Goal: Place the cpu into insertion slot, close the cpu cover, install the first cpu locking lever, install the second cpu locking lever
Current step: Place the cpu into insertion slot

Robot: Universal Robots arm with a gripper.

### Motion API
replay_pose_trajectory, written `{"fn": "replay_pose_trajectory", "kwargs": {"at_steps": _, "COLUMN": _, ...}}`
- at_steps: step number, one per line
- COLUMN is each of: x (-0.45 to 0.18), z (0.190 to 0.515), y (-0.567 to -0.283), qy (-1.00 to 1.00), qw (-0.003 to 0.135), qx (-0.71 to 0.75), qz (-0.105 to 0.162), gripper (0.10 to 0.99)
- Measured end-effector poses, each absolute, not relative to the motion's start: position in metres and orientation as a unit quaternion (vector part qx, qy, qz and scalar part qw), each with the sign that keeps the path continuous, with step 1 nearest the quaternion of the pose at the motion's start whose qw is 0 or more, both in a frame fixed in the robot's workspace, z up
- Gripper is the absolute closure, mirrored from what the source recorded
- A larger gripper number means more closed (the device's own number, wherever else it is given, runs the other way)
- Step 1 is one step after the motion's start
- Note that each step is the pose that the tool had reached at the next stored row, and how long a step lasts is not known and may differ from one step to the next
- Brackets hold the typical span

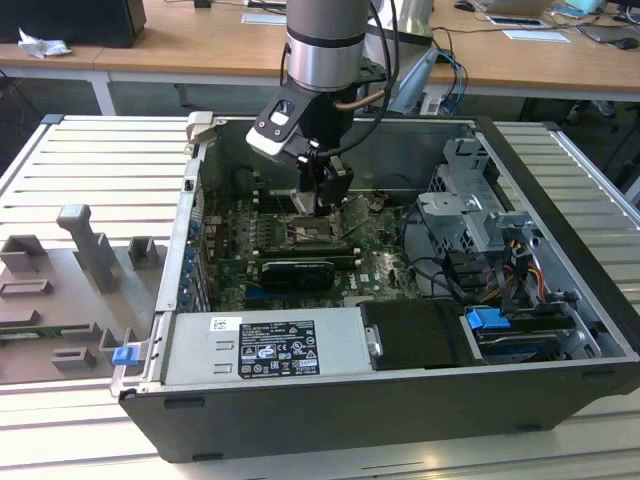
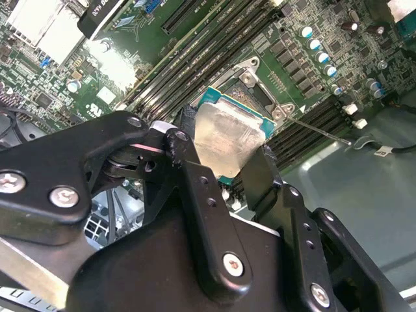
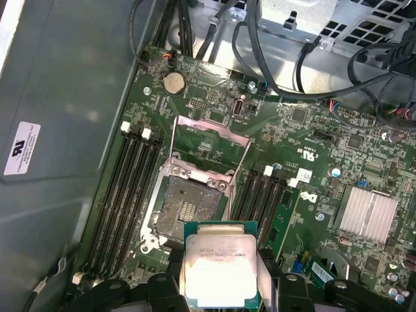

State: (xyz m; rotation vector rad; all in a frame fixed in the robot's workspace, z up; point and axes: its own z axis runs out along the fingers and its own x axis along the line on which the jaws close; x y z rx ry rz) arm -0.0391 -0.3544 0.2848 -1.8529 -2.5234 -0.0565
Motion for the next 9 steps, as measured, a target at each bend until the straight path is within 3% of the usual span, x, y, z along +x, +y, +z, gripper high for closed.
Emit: {"fn": "replay_pose_trajectory", "kwargs": {"at_steps": 9, "x": -0.0391, "z": 0.2775, "y": -0.3544, "qy": -0.79, "qw": 0.005, "qx": -0.613, "qz": -0.018, "gripper": 0.561}}
